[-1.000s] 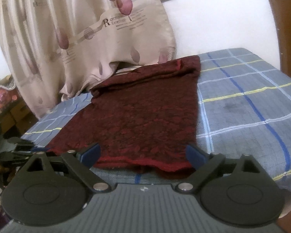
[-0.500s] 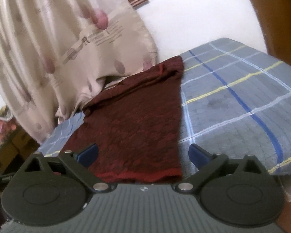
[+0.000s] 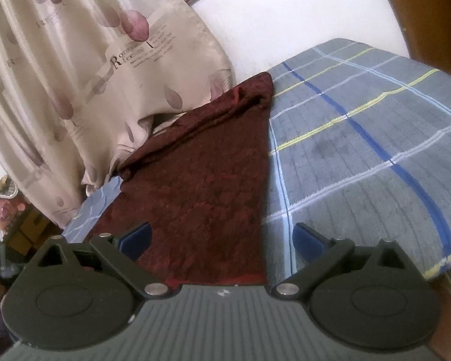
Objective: Fold small clothes
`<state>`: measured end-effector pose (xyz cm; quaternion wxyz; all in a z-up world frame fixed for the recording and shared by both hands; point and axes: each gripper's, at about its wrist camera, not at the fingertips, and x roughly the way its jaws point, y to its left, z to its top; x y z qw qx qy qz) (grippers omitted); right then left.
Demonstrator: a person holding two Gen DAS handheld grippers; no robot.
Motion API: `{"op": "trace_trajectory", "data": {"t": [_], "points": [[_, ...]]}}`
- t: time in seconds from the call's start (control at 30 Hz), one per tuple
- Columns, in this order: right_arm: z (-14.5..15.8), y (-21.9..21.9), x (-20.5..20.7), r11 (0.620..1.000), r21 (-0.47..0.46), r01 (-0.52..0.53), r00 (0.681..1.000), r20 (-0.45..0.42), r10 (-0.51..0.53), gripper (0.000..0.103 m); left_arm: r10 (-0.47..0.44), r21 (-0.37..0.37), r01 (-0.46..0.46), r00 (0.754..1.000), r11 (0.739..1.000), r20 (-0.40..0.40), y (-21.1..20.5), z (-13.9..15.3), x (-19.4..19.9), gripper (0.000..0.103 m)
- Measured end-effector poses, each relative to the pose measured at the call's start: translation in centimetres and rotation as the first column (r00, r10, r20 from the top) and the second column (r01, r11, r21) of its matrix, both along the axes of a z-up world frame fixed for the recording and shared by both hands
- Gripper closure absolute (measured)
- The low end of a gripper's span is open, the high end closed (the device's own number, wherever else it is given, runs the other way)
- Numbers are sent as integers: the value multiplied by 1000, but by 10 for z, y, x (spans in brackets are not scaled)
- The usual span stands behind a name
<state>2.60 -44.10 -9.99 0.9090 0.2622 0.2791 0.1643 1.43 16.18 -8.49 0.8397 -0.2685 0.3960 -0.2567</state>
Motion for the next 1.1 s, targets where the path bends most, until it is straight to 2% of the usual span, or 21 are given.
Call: {"op": "trace_trajectory", "data": {"t": [0.2, 0.3, 0.33, 0.37, 0.4, 0.43, 0.47, 0.5, 0.6, 0.63, 0.67, 0.7, 0.77, 0.87, 0.93, 0.97, 1.0, 1.03, 1.1], "points": [[-7, 4, 6, 1000, -1, -31, 999, -20, 31, 5, 85, -42, -86, 996, 995, -17, 21, -8, -41, 95], [-6, 7, 4, 998, -19, -67, 998, -24, 66, 10, 86, -14, -86, 995, 996, 55, 18, 6, -46, 95], [-6, 7, 4, 997, -16, -72, 997, -26, 71, 12, 59, -40, -56, 996, 998, 73, 15, 14, -43, 94], [-7, 6, 4, 997, -17, -71, 997, -33, 70, 23, 47, -42, -43, 996, 998, 82, 12, 19, -41, 86], [-7, 5, 5, 997, -20, -69, 997, -46, 68, 47, 48, -17, -46, 994, 999, 94, 9, 25, -38, 66], [-7, 4, 8, 997, -15, -72, 995, -69, 70, 62, 45, 21, -47, 993, 999, 107, 5, 29, -33, 51], [-10, 1, 11, 997, 14, -74, 992, -101, 75, 73, 37, 48, -43, 993, 998, 116, 2, 31, -29, 24], [-12, -3, 12, 996, 48, -70, 991, -113, 76, 73, 40, 53, -47, 992, 998, 122, 1, 31, -26, 20], [-14, -13, 11, 988, 142, -55, 992, -109, 71, 71, 45, 19, -46, 995, 999, 89, 1, 24, -10, 20], [-14, -18, 11, 984, 174, -42, 992, -106, 61, 66, 41, 5, -41, 998, 999, 52, 2, 18, -3, 20], [-14, -22, 11, 979, 200, -34, 992, -109, 57, 52, 36, -13, -36, 999, 999, 15, 2, 12, 5, 20], [-15, -24, 14, 978, 206, -34, 991, -122, 60, 45, 24, -40, -23, 999, 999, 29, 1, 9, 7, 20], [-16, -23, 19, 972, 225, -61, 986, -140, 94, 45, -35, -68, 36, 999, 997, 18, -5, 6, 16, 20], [-17, -11, 27, 974, 203, -104, 978, -160, 137, 45, -95, -56, 96, 995, 994, 27, -18, 5, 28, 22], [-16, -6, 33, 973, 202, -111, 977, -156, 144, 45, -45, -51, 45, 999, 998, 13, -19, 1, 33, 61], [-16, -5, 37, 973, 204, -108, 977, -158, 141, 50, -6, -17, 6, 1000, 1000, -25, -18, -4, 36, 94], [-15, -4, 39, 976, 193, -101, 976, -169, 134, 68, 17, -34, -18, 999, 999, -34, -15, -9, 36, 95], [-15, -1, 42, 981, 169, -98, 974, -186, 129, 79, 35, -78, -38, 999, 996, -35, -11, -13, 33, 95], [-17, -1, 39, 982, 164, -93, 975, -184, 123, 84, 49, -96, -51, 998, 994, -30, -9, -15, 25, 95]]}}
